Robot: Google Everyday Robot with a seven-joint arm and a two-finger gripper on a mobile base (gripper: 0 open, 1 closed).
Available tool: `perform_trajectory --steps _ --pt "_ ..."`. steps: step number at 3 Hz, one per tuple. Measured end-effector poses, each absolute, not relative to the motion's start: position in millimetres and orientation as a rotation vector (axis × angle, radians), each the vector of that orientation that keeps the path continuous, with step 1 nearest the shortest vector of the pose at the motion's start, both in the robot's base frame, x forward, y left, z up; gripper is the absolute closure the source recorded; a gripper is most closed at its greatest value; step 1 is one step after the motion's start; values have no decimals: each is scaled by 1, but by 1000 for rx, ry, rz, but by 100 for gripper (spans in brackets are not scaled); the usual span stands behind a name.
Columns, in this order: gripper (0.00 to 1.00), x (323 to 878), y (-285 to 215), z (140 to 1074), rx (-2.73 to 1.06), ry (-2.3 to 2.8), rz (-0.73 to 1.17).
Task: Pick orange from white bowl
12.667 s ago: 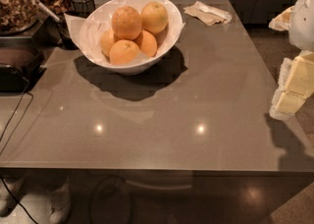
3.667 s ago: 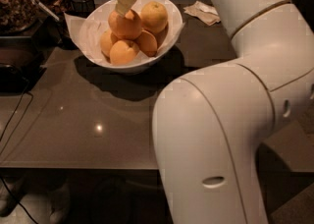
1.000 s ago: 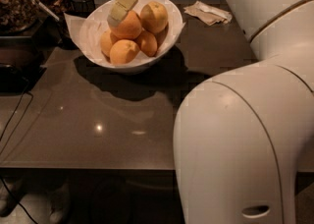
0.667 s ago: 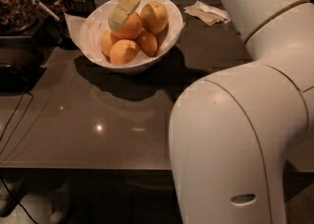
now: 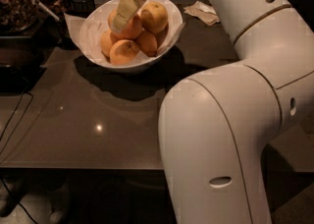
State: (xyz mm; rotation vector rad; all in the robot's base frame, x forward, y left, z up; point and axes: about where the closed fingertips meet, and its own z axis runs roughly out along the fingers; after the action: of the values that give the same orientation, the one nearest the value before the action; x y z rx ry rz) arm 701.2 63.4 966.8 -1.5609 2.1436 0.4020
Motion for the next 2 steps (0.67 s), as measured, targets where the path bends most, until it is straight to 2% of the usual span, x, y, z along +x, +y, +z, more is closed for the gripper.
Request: perform_trajectory --steps 1,2 --pt "25 705 63 955 -1556 2178 426" --pt "25 707 62 947 -1551 2200 440"
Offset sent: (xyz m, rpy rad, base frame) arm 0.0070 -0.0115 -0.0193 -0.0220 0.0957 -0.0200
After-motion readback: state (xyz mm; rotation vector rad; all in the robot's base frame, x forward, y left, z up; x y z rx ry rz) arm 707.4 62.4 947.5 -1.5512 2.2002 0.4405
